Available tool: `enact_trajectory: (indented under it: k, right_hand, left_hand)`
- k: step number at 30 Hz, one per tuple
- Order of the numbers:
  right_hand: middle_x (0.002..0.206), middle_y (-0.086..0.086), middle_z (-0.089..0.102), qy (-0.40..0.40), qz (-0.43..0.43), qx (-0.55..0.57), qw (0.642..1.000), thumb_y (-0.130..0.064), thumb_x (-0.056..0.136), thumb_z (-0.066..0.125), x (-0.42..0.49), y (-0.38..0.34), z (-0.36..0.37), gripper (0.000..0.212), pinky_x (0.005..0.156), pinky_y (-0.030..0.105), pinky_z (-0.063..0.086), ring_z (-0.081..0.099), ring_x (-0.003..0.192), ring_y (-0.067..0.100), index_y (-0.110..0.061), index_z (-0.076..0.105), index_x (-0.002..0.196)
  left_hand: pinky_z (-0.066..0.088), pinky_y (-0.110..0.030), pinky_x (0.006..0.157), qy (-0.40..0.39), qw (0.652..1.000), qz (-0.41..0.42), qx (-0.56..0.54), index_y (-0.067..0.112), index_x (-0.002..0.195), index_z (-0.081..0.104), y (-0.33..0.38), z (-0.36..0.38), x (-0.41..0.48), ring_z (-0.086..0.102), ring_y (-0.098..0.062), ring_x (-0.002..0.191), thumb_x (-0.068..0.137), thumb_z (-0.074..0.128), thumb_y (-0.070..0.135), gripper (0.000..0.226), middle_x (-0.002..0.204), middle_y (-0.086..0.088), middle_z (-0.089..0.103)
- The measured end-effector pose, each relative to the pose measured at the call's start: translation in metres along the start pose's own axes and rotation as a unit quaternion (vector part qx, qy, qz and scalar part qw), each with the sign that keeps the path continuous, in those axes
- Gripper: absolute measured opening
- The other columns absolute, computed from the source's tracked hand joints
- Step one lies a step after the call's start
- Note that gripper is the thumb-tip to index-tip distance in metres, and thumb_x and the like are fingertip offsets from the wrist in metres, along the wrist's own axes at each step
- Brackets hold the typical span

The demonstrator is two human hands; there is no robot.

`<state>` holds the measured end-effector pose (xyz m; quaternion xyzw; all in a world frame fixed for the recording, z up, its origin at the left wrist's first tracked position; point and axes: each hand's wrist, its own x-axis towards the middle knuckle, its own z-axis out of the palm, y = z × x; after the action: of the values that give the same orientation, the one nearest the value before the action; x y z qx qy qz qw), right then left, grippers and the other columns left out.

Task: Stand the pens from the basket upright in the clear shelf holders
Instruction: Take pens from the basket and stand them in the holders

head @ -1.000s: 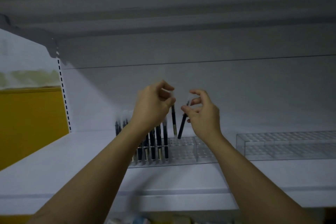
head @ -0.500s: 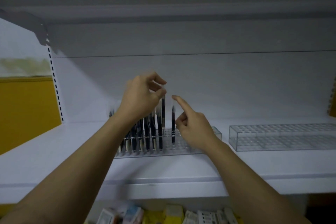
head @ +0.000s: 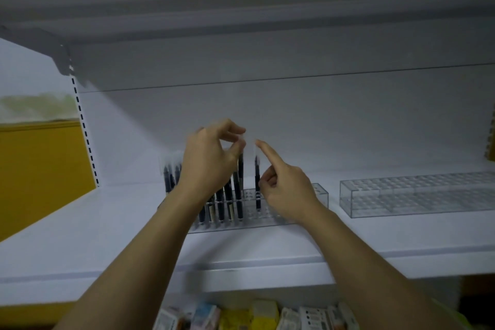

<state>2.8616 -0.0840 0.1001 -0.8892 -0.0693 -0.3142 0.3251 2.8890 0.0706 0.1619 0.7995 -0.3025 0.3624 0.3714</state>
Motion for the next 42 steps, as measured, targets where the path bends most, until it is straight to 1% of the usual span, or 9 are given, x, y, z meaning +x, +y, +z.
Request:
enact_trajectory:
  k: [9, 12, 16, 21, 25, 29, 32, 37, 42]
  right_hand:
    - [0.083, -0.009, 0.061, -0.002, 0.002, 0.008, 1.0, -0.009, 0.086, 0.058, -0.001, 0.0, 0.0, 0.085, 0.075, 0.035, 0.057, 0.061, 0.075, 0.011, -0.055, 0.016, 0.145]
    - [0.083, -0.01, 0.061, 0.001, 0.0, 0.005, 1.0, -0.009, 0.086, 0.058, -0.001, 0.001, 0.0, 0.084, 0.076, 0.036, 0.057, 0.062, 0.075, 0.012, -0.054, 0.017, 0.145]
    - [0.084, -0.009, 0.062, 0.002, 0.0, 0.005, 1.0, -0.008, 0.085, 0.058, -0.002, 0.0, 0.0, 0.085, 0.075, 0.034, 0.057, 0.062, 0.076, 0.012, -0.053, 0.017, 0.145]
    - [0.088, -0.009, 0.062, -0.005, 0.009, -0.006, 1.0, -0.006, 0.083, 0.058, -0.001, 0.0, -0.001, 0.088, 0.075, 0.031, 0.056, 0.061, 0.077, 0.011, -0.052, 0.017, 0.146]
    - [0.088, -0.009, 0.061, -0.009, 0.011, -0.001, 1.0, -0.005, 0.083, 0.059, -0.001, 0.0, -0.001, 0.09, 0.076, 0.031, 0.057, 0.061, 0.078, 0.01, -0.053, 0.016, 0.146]
    - [0.088, -0.01, 0.061, -0.01, 0.011, -0.008, 1.0, -0.006, 0.083, 0.059, -0.001, 0.001, -0.001, 0.091, 0.076, 0.032, 0.057, 0.06, 0.077, 0.009, -0.054, 0.014, 0.146]
    - [0.093, -0.01, 0.062, -0.015, 0.014, -0.006, 1.0, -0.007, 0.085, 0.06, -0.001, 0.0, -0.002, 0.093, 0.08, 0.033, 0.057, 0.061, 0.081, 0.01, -0.056, 0.01, 0.146]
    - [0.147, -0.007, 0.039, -0.022, 0.022, 0.049, 0.998, -0.018, 0.09, 0.063, -0.023, -0.004, -0.003, 0.1, 0.101, 0.029, 0.043, 0.043, 0.132, 0.014, -0.057, -0.01, 0.144]
    - [0.155, -0.008, 0.027, 0.016, 0.02, 0.007, 1.0, -0.031, 0.091, 0.062, -0.046, -0.012, -0.013, 0.085, 0.113, 0.036, 0.031, 0.03, 0.14, 0.015, -0.044, 0.003, 0.151]
  left_hand:
    - [0.043, -0.014, 0.065, 0.032, 0.999, -0.022, -0.037, 0.023, 0.103, 0.067, 0.007, -0.009, 0.004, 0.057, 0.006, 0.07, 0.09, 0.066, 0.027, 0.014, 0.087, 0.018, 0.062]
    - [0.039, 0.0, 0.057, 0.021, 0.999, -0.016, -0.036, 0.023, 0.102, 0.067, 0.004, -0.006, 0.001, 0.056, 0.011, 0.066, 0.089, 0.066, 0.027, 0.013, 0.086, 0.02, 0.062]
    - [0.039, -0.002, 0.053, -0.019, 0.999, -0.024, -0.028, 0.025, 0.103, 0.064, 0.004, 0.0, 0.002, 0.062, 0.002, 0.066, 0.09, 0.065, 0.026, 0.012, 0.09, 0.017, 0.064]
    - [0.056, -0.03, 0.072, -0.132, 0.989, -0.063, 0.029, 0.021, 0.098, 0.058, -0.001, 0.007, 0.023, 0.065, -0.012, 0.078, 0.09, 0.063, 0.019, 0.009, 0.092, 0.004, 0.066]
    - [0.044, -0.024, 0.069, -0.196, 0.974, -0.047, 0.105, 0.022, 0.093, 0.055, 0.0, 0.01, 0.03, 0.059, -0.013, 0.083, 0.089, 0.064, 0.016, 0.011, 0.094, 0.003, 0.063]
    - [0.051, -0.025, 0.073, -0.191, 0.974, -0.016, 0.12, 0.02, 0.098, 0.058, -0.002, 0.008, 0.024, 0.06, -0.011, 0.081, 0.091, 0.062, 0.02, 0.008, 0.093, 0.003, 0.064]
    - [0.049, -0.028, 0.085, -0.2, 0.968, -0.009, 0.149, 0.019, 0.117, 0.06, -0.001, 0.001, 0.021, 0.06, -0.014, 0.1, 0.092, 0.06, 0.028, 0.027, 0.112, 0.005, 0.064]
    - [0.039, -0.038, 0.107, -0.169, 0.975, -0.01, 0.143, 0.027, 0.14, 0.046, 0.007, -0.02, -0.001, 0.045, -0.018, 0.131, 0.093, 0.058, 0.037, 0.049, 0.142, 0.004, 0.05]
    - [0.038, -0.034, 0.105, -0.135, 0.981, 0.02, 0.141, 0.028, 0.14, 0.045, 0.019, -0.038, -0.038, 0.044, -0.018, 0.13, 0.093, 0.057, 0.036, 0.05, 0.141, 0.003, 0.051]
